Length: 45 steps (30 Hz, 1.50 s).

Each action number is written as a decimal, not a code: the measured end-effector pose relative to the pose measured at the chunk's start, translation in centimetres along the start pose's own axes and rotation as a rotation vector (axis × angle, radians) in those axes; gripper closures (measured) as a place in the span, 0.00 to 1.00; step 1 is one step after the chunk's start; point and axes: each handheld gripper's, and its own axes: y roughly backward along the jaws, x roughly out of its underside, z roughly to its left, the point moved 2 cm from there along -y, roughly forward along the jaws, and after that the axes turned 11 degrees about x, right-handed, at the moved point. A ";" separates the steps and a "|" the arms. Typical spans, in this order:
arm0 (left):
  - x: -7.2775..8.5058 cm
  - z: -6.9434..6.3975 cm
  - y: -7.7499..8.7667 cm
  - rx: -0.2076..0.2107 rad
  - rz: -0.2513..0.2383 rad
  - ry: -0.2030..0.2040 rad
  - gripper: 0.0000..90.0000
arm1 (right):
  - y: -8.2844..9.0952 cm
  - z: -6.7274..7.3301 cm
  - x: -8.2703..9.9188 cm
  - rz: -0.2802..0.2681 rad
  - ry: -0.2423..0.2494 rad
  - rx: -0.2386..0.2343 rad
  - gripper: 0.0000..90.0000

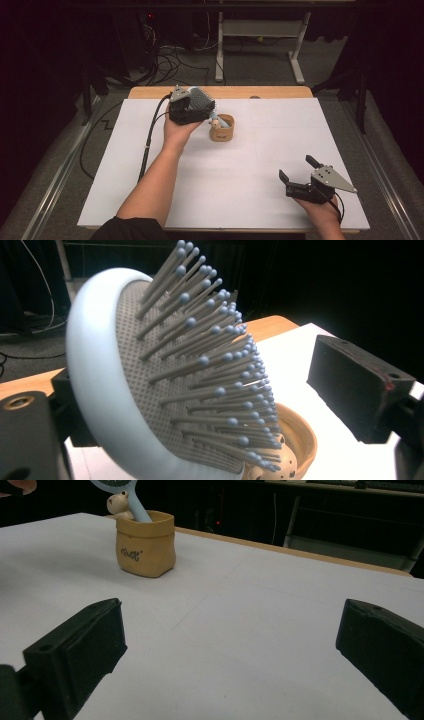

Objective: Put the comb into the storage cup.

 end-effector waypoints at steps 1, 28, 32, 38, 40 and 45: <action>0.0 0.0 0.0 0.000 -0.001 0.003 0.13 | 0.0 0.0 0.0 -0.001 0.002 0.000 0.00; 0.8 0.5 1.4 -0.009 0.017 0.001 0.11 | -0.1 0.1 0.1 0.005 0.009 0.004 0.00; 1.0 0.4 2.0 0.003 0.015 0.001 0.11 | -0.1 0.1 0.1 0.004 0.010 0.006 0.00; 1.7 0.1 3.3 0.011 0.005 -0.010 0.10 | -0.1 0.1 0.1 0.006 0.012 0.007 0.00; 2.2 0.1 3.8 0.012 0.010 -0.018 0.10 | -0.1 0.2 0.1 0.006 0.014 0.007 0.00; 3.1 0.3 4.8 0.022 0.003 -0.009 0.10 | -0.1 0.2 0.1 0.007 0.015 0.008 0.00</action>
